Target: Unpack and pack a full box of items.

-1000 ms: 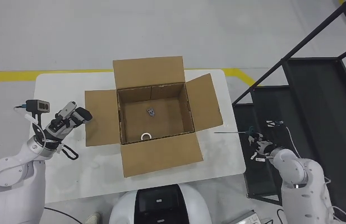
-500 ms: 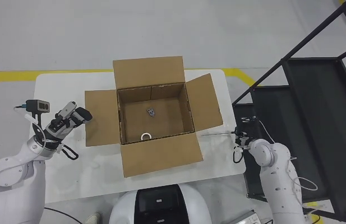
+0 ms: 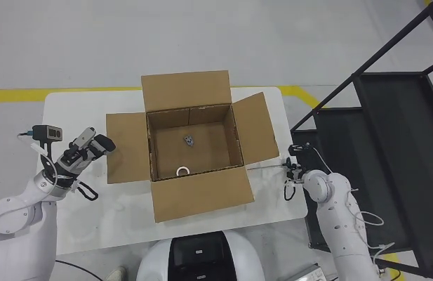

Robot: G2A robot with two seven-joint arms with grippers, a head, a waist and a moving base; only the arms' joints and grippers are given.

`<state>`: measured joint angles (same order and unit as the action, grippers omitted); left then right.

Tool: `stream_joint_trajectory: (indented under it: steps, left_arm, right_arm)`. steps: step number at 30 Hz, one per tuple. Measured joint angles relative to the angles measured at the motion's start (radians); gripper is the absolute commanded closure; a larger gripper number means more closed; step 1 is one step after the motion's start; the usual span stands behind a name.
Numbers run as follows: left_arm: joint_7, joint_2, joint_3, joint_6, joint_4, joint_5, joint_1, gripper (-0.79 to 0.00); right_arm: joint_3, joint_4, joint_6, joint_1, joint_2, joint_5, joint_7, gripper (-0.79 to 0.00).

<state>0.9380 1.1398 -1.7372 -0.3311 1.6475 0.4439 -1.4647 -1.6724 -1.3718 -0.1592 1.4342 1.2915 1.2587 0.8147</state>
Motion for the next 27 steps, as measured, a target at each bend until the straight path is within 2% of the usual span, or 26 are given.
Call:
stream_joint_trajectory:
  steps: [2, 10, 20, 27]
  left_arm:
    - [0.0, 0.0, 0.0, 0.0, 0.0, 0.0, 0.0, -0.785]
    - [0.0, 0.0, 0.0, 0.0, 0.0, 0.0, 0.0, -0.785]
    - [0.0, 0.0, 0.0, 0.0, 0.0, 0.0, 0.0, -0.785]
    - [0.0, 0.0, 0.0, 0.0, 0.0, 0.0, 0.0, -0.785]
  right_arm:
    - [0.006, 0.004, 0.006, -0.001, -0.001, 0.004, 0.004, -0.785]
    - [-0.008, -0.065, 0.004, 0.037, -0.008, -0.033, 0.032, -0.785]
    - [-0.088, -0.306, -0.058, 0.17, -0.02, -0.196, 0.082, -0.785]
    - [-0.197, -0.516, -0.034, 0.285, -0.025, -0.316, 0.009, -0.785]
